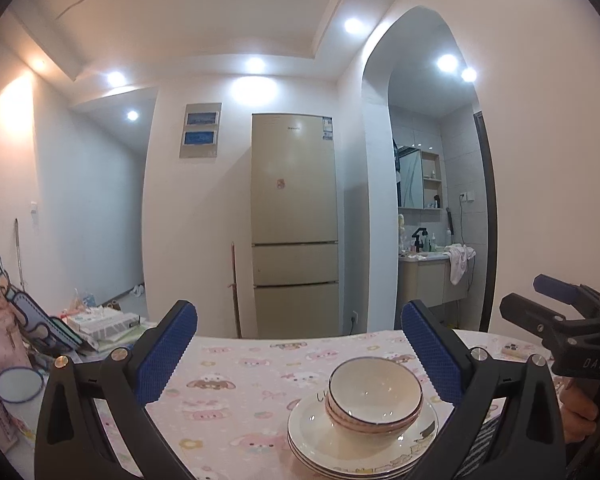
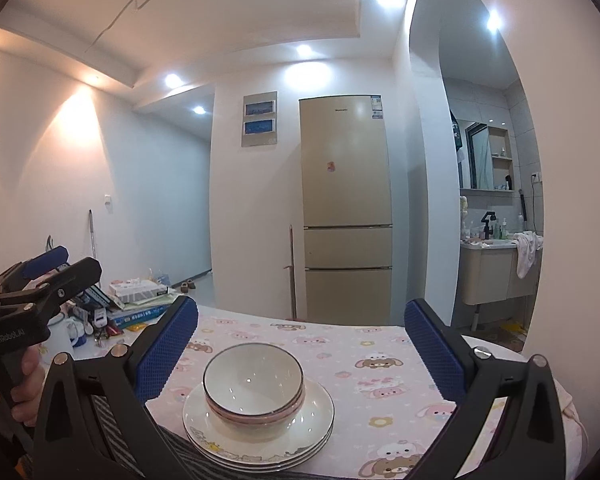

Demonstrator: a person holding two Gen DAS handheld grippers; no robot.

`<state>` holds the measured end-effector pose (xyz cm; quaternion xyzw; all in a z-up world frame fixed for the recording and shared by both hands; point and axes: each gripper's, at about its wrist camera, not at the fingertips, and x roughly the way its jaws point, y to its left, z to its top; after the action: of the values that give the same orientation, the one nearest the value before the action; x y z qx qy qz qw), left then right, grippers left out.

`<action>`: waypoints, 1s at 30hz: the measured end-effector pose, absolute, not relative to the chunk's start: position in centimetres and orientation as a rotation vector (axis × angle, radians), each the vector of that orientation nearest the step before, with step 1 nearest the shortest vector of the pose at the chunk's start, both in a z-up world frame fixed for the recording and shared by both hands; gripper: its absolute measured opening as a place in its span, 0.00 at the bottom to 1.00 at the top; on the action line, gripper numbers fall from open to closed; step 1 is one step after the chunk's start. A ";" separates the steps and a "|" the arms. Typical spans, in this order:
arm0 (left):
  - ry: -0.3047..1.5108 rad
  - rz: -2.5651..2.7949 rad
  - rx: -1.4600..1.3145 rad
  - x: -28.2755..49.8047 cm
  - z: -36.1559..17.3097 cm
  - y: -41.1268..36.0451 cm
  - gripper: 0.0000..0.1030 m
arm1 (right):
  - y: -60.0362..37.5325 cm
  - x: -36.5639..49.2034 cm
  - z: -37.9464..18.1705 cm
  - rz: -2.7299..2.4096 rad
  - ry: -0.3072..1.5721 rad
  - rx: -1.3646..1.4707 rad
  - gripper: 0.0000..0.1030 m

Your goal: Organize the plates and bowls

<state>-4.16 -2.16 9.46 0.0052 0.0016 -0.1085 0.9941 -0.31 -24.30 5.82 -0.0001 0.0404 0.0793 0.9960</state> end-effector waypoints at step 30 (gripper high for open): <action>0.117 -0.207 -0.004 0.7 2.4 -1.8 1.00 | -24.9 2.3 -0.1 0.000 0.174 -0.035 1.00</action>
<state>0.72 -1.77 2.37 -0.0018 0.0584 -0.1031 0.9930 2.29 -24.86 -0.08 -0.0173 0.0869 0.0000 0.9961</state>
